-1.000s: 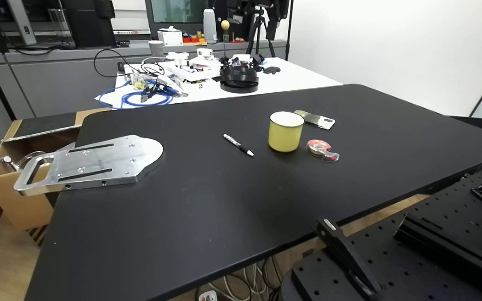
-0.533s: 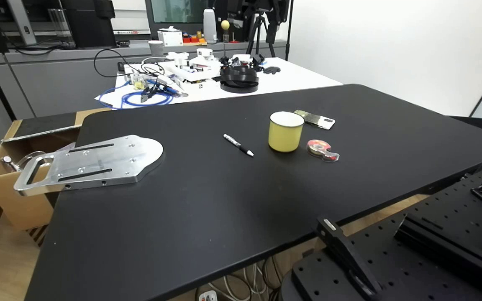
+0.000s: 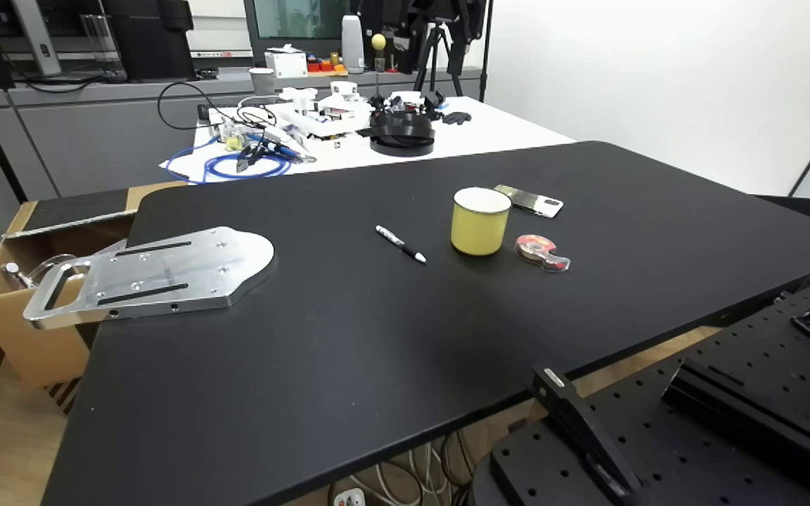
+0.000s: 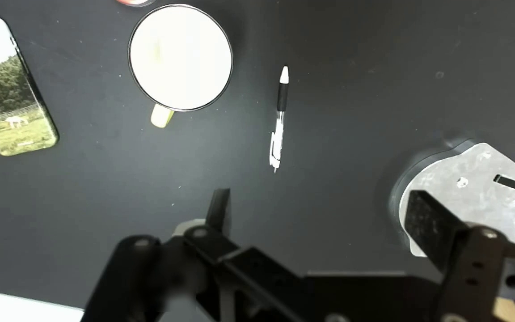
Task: Pick up the pen and place it in the cup
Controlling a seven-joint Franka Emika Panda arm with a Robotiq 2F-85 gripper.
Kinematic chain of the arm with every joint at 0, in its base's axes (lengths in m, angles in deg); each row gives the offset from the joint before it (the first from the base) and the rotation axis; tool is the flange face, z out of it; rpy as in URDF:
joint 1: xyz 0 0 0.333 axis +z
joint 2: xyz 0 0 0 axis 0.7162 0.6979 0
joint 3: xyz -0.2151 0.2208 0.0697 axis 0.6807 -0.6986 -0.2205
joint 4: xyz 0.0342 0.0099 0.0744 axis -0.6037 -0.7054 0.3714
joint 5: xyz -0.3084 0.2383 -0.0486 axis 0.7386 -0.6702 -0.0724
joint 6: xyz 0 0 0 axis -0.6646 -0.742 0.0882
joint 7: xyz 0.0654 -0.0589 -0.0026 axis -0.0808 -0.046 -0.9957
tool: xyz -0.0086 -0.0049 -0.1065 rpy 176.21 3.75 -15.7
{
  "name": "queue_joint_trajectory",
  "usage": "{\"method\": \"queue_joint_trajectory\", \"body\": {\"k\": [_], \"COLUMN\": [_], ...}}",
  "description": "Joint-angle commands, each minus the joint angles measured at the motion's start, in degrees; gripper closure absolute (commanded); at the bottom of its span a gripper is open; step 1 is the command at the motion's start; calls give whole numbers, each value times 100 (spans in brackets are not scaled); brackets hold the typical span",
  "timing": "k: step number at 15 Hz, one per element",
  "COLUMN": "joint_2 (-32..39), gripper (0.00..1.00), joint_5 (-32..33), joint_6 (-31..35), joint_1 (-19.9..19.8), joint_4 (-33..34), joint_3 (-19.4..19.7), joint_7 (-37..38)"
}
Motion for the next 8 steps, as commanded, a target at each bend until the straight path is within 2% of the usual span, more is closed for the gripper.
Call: {"method": "queue_joint_trajectory", "body": {"k": [1, 5, 8], "joint_2": [295, 790, 1197], "gripper": [0, 0, 0], "joint_5": [517, 805, 765], "joint_6": [353, 769, 1092], "joint_1": [70, 174, 280], "joint_4": [-21, -49, -56], "joint_3": [21, 52, 50], "joint_7": [492, 977, 1162]}}
